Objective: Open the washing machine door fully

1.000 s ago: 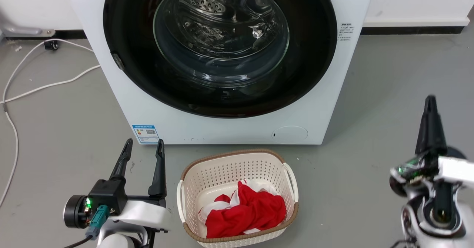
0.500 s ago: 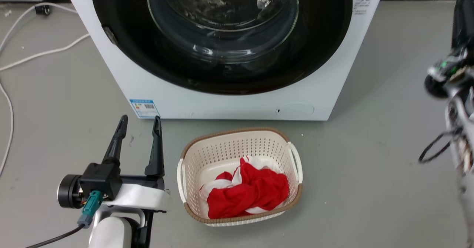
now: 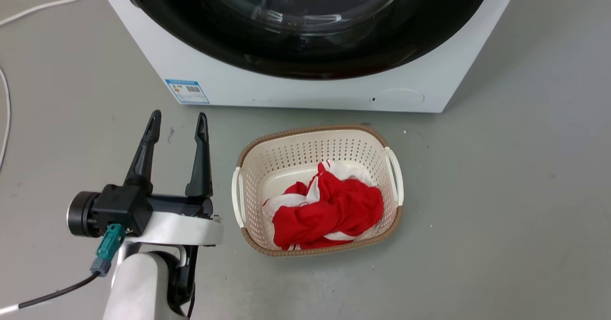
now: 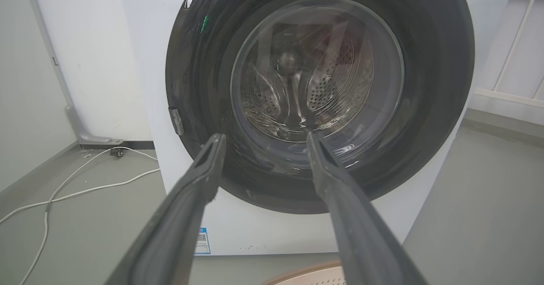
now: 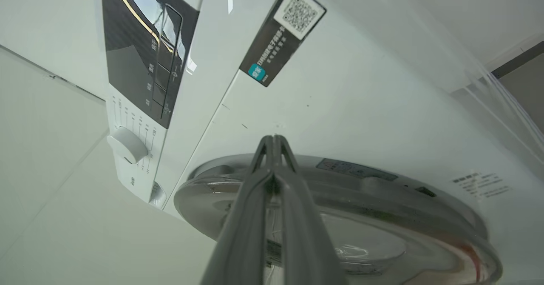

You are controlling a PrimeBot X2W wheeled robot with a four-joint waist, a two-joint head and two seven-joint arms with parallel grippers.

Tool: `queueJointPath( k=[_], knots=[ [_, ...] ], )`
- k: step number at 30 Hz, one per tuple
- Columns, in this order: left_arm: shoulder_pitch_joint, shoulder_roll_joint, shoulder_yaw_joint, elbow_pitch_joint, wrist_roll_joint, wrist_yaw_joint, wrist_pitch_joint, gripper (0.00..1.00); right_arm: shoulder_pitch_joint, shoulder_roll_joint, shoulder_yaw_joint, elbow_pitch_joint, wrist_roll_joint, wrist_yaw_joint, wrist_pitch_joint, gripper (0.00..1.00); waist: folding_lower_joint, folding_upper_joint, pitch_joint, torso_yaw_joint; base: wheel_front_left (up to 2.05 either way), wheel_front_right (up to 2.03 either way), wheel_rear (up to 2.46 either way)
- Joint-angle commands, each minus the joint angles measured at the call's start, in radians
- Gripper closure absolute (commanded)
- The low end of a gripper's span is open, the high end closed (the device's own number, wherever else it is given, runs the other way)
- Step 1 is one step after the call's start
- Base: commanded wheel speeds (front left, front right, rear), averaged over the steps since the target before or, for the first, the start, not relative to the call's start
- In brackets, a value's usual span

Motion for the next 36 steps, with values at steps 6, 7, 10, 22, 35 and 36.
queueJointPath(
  k=[6,7,10,22,35,36],
  knots=[
    [-0.036,-0.002,0.002,-0.018,0.006,-0.011,-0.002,0.0,-0.171,0.02,0.086,0.169,-0.098,0.0,0.099,1.0,-0.0001,0.0,0.069,0.012,0.0,0.0,0.0],
    [-0.042,-0.002,0.003,-0.021,0.006,-0.011,-0.002,0.0,-0.191,0.026,0.095,0.19,-0.109,0.0,0.109,1.0,-0.0001,0.0,0.077,0.014,0.0,0.0,0.0],
    [-0.054,-0.002,0.005,-0.029,0.009,-0.012,-0.002,0.0,-0.239,0.045,0.118,0.245,-0.14,0.0,0.132,1.0,-0.0001,0.0,0.103,0.017,0.0,0.0,0.0],
    [-0.094,-0.004,0.002,-0.044,0.008,-0.018,-0.002,0.0,-0.318,0.074,0.143,0.319,-0.182,0.0,0.175,1.0,-0.0001,0.0,0.185,0.031,0.0,0.0,0.0],
    [-0.106,-0.005,-0.003,-0.034,0.006,-0.016,-0.002,0.0,-0.293,0.076,0.128,0.261,-0.129,0.0,0.373,1.0,-0.0001,0.0,0.201,0.035,0.0,0.0,0.0],
    [-0.105,-0.005,-0.003,-0.033,0.006,-0.016,-0.002,0.0,-0.289,0.073,0.128,0.254,-0.127,0.0,0.391,1.0,-0.0001,0.0,0.199,0.034,0.0,0.0,0.0]
  ],
)
